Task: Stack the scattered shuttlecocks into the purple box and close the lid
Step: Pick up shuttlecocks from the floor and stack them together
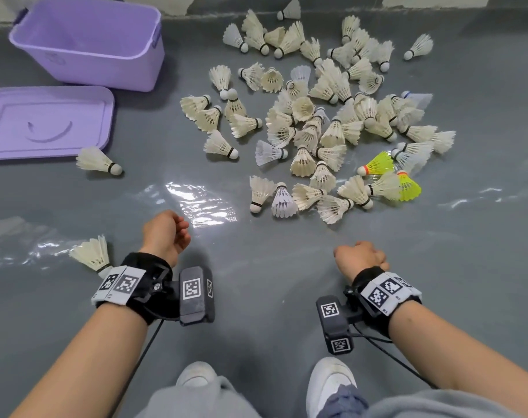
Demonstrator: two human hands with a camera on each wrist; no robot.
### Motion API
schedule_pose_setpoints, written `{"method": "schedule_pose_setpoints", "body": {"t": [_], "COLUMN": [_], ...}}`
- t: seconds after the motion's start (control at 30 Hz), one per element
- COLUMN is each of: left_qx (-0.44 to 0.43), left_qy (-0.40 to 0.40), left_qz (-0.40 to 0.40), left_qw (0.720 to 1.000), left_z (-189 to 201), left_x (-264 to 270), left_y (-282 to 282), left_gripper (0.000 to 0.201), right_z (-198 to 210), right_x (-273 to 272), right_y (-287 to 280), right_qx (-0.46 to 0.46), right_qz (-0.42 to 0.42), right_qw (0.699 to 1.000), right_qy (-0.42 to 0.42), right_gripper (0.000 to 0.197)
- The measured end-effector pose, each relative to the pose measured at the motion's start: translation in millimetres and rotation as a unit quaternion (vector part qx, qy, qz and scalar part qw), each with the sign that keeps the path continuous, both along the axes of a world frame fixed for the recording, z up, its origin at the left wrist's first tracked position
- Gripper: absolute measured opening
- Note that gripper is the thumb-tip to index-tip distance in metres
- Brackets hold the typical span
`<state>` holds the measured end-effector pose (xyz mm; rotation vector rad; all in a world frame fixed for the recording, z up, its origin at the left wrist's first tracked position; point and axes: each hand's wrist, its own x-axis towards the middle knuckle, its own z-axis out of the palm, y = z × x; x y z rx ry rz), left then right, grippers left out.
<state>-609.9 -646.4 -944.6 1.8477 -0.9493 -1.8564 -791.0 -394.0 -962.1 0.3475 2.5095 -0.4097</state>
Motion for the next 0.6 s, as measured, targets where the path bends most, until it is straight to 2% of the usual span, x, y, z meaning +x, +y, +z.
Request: {"method": "schedule_pose_setpoints", "body": {"t": [0.2, 0.4, 0.6], "left_qx": [-0.01, 0.024, 0.084], "left_qy": [-0.016, -0.02, -0.006], "left_qz": [-0.088, -0.204, -0.22], "left_qw": [0.996, 0.978, 0.972], "left_z": [-3, -15, -30], "left_x": [-29, -50, -42], "left_y": [25, 64, 79], "left_gripper": [0.019, 0.018, 0.015], "right_z": [-2, -7, -10], "right_x": [8, 8, 15], "right_y": [5, 28, 45], "right_qx": [-0.015, 0.006, 0.1], "right_qz": [0.032, 0.03, 0.024], "right_qw": [0.999, 0.999, 0.994], "right_qy": [-0.023, 0.04, -0.035], "right_gripper": [0.056, 0.05, 0.06]}}
